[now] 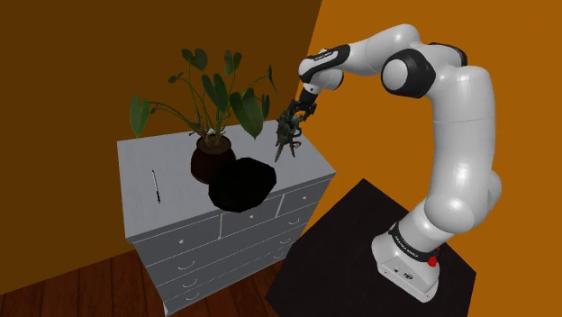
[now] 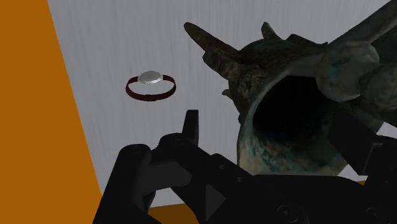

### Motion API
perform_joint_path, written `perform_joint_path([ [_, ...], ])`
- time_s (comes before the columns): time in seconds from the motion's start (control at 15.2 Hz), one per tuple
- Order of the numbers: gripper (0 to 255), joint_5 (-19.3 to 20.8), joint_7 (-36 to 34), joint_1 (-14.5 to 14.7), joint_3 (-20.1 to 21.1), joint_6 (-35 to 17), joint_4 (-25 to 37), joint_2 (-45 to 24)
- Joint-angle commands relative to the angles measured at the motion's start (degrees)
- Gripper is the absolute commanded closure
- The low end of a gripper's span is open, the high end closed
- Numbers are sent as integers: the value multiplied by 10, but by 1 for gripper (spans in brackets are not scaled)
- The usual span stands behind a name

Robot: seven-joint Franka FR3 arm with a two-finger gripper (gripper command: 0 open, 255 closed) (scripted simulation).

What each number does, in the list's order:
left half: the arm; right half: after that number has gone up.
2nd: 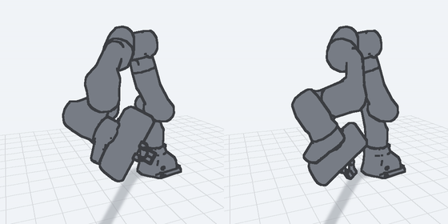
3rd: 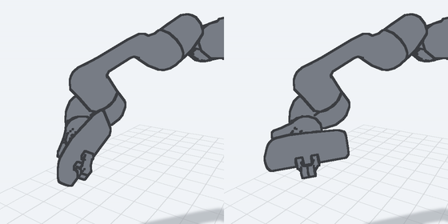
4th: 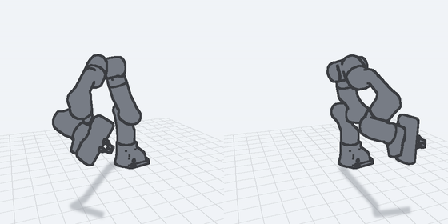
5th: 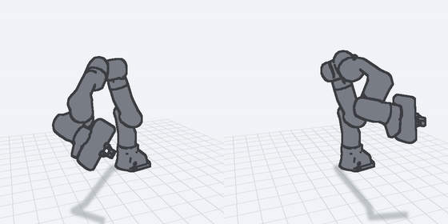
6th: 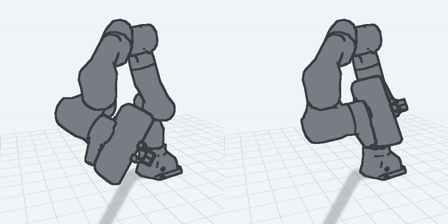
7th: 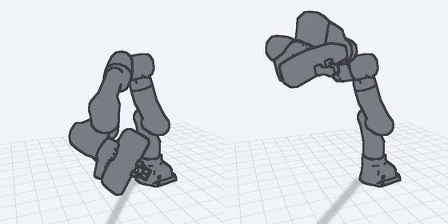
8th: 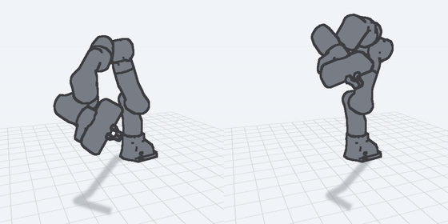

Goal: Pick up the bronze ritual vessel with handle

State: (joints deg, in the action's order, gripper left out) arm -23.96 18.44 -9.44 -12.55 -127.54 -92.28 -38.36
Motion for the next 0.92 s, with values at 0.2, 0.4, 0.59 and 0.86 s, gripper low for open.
perform_joint_path([
  [0.2, 255, -5, 5, -1, 3, -14, -4, -10],
  [0.4, 255, -5, 5, -1, 3, -13, -3, -11],
  [0.59, 255, -5, 5, -2, 3, -13, -2, -11],
  [0.86, 255, -3, 3, -1, 2, -9, -3, -6],
])
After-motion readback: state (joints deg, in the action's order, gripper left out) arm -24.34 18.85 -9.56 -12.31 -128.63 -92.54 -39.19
